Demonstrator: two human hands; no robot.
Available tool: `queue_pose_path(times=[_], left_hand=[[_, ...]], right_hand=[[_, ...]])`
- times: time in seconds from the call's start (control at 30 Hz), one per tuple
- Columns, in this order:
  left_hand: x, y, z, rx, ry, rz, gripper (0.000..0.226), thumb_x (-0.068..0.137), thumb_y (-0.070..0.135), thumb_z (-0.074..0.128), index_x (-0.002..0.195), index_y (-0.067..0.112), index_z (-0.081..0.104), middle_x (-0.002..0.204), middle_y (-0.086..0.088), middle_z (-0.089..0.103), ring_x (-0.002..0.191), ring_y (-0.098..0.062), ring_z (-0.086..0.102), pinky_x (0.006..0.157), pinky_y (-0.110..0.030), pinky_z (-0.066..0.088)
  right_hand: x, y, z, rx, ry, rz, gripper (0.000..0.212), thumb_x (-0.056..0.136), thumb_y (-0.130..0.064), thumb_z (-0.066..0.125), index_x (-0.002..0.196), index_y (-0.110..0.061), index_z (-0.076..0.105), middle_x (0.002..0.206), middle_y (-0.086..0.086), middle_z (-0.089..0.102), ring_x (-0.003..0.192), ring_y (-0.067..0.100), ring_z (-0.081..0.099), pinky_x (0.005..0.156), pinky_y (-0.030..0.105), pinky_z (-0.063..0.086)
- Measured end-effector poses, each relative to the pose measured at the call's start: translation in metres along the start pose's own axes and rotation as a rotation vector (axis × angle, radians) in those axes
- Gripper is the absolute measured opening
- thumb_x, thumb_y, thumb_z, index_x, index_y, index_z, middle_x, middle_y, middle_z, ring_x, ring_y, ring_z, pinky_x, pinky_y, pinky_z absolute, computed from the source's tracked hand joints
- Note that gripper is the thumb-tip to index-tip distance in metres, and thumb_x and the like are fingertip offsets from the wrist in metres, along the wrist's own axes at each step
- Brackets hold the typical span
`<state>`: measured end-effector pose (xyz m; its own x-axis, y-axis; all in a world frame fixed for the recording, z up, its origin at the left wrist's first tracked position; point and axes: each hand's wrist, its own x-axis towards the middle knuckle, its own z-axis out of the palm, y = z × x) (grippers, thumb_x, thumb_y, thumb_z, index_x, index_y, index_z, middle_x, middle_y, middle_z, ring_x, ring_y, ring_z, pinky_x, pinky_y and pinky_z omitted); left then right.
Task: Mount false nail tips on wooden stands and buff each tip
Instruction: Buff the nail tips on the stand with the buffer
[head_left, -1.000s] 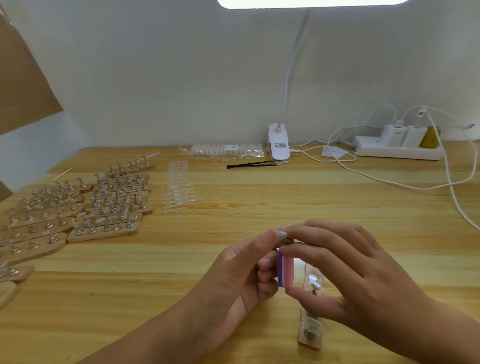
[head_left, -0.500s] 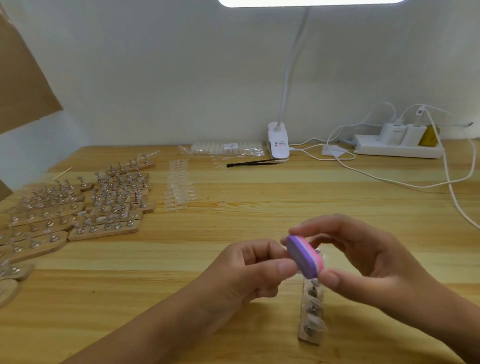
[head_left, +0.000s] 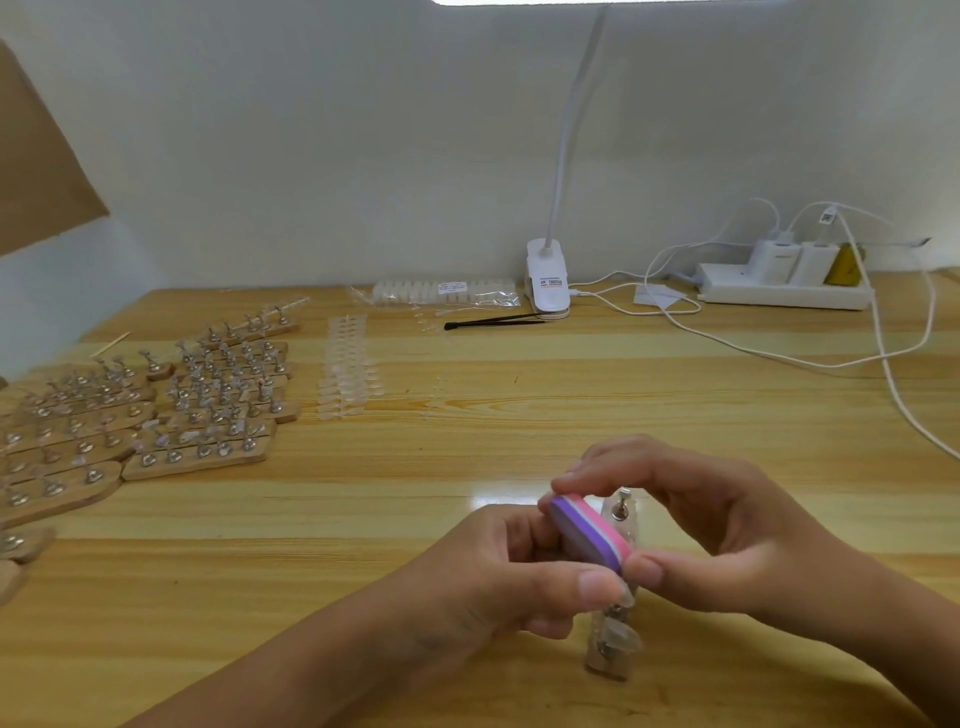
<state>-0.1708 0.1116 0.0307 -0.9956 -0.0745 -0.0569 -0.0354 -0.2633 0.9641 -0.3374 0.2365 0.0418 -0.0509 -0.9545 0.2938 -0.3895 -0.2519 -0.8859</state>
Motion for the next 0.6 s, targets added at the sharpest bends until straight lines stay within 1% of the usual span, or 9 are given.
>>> queue_pose_path(times=[0.07, 0.13, 0.17, 0.23, 0.33, 0.43, 0.5, 0.53, 0.6], left_hand=[[-0.0009, 0.0003, -0.0016, -0.013, 0.004, 0.000, 0.005, 0.073, 0.027, 0.073, 0.077, 0.026, 0.073, 0.068, 0.016, 0.060, 0.055, 0.001, 0.047, 0.055, -0.013, 0.038], [-0.0009, 0.0012, -0.0029, -0.030, 0.029, -0.004, 0.008, 0.072, 0.027, 0.073, 0.077, 0.022, 0.071, 0.064, 0.012, 0.057, 0.053, -0.001, 0.044, 0.054, -0.013, 0.038], [-0.0002, 0.0020, -0.0037, -0.044, 0.051, -0.004, 0.010, 0.071, 0.028, 0.073, 0.075, 0.021, 0.070, 0.061, 0.012, 0.054, 0.052, -0.001, 0.042, 0.054, -0.013, 0.039], [0.0015, 0.0035, -0.0052, -0.072, 0.101, -0.003, 0.010, 0.068, 0.032, 0.073, 0.072, 0.023, 0.071, 0.057, 0.012, 0.049, 0.050, -0.002, 0.039, 0.052, -0.013, 0.038], [0.0022, 0.0035, -0.0042, -0.089, 0.119, -0.001, 0.011, 0.068, 0.034, 0.073, 0.071, 0.024, 0.072, 0.057, 0.012, 0.047, 0.051, -0.002, 0.038, 0.053, -0.014, 0.038], [0.0034, 0.0016, 0.0008, -0.100, 0.086, 0.008, 0.010, 0.072, 0.034, 0.072, 0.073, 0.024, 0.074, 0.059, 0.015, 0.048, 0.051, 0.000, 0.038, 0.053, -0.013, 0.038], [0.0057, 0.0018, -0.0014, -0.139, 0.132, 0.005, 0.015, 0.070, 0.034, 0.073, 0.075, 0.020, 0.071, 0.058, 0.011, 0.045, 0.050, -0.002, 0.036, 0.051, -0.013, 0.037], [0.0062, 0.0020, -0.0036, -0.155, 0.168, 0.000, 0.021, 0.067, 0.034, 0.074, 0.076, 0.015, 0.068, 0.058, 0.009, 0.042, 0.049, -0.003, 0.035, 0.050, -0.014, 0.037], [0.0055, 0.0012, -0.0055, -0.146, 0.196, 0.001, 0.024, 0.066, 0.033, 0.074, 0.075, 0.013, 0.065, 0.057, 0.008, 0.040, 0.049, -0.004, 0.035, 0.049, -0.014, 0.036]], right_hand=[[0.0008, 0.0007, 0.0003, 0.049, 0.043, 0.002, 0.044, 0.079, -0.048, 0.074, 0.117, -0.027, 0.069, 0.115, 0.001, 0.070, 0.115, 0.024, 0.062, 0.100, 0.038, 0.047], [0.0011, 0.0004, -0.0016, 0.115, 0.075, 0.008, 0.041, 0.076, -0.038, 0.075, 0.115, -0.027, 0.070, 0.115, 0.000, 0.071, 0.112, 0.020, 0.064, 0.096, 0.030, 0.050], [0.0010, -0.0003, -0.0026, 0.135, 0.070, 0.005, 0.040, 0.076, -0.035, 0.074, 0.115, -0.025, 0.071, 0.115, 0.002, 0.071, 0.111, 0.020, 0.065, 0.094, 0.028, 0.050], [0.0007, -0.0016, -0.0028, 0.127, 0.039, -0.008, 0.044, 0.078, -0.042, 0.075, 0.117, -0.022, 0.069, 0.115, 0.004, 0.070, 0.111, 0.024, 0.063, 0.097, 0.032, 0.049], [0.0024, -0.0017, 0.0010, 0.092, 0.061, 0.000, 0.047, 0.079, -0.050, 0.073, 0.118, -0.025, 0.069, 0.116, 0.002, 0.070, 0.114, 0.025, 0.062, 0.100, 0.042, 0.047], [0.0031, -0.0004, 0.0016, 0.091, 0.090, 0.012, 0.044, 0.076, -0.049, 0.075, 0.115, -0.028, 0.070, 0.116, 0.002, 0.071, 0.112, 0.023, 0.064, 0.099, 0.043, 0.048], [0.0018, 0.0001, 0.0005, 0.098, 0.104, 0.002, 0.044, 0.076, -0.049, 0.076, 0.113, -0.027, 0.071, 0.114, 0.004, 0.071, 0.111, 0.024, 0.064, 0.099, 0.042, 0.048], [0.0013, 0.0003, 0.0005, 0.097, 0.111, -0.005, 0.045, 0.076, -0.051, 0.075, 0.113, -0.026, 0.071, 0.113, 0.005, 0.071, 0.110, 0.026, 0.063, 0.099, 0.043, 0.048], [0.0012, 0.0010, 0.0019, 0.077, 0.121, -0.008, 0.047, 0.077, -0.053, 0.074, 0.114, -0.026, 0.070, 0.111, 0.005, 0.071, 0.109, 0.028, 0.062, 0.099, 0.046, 0.047]])
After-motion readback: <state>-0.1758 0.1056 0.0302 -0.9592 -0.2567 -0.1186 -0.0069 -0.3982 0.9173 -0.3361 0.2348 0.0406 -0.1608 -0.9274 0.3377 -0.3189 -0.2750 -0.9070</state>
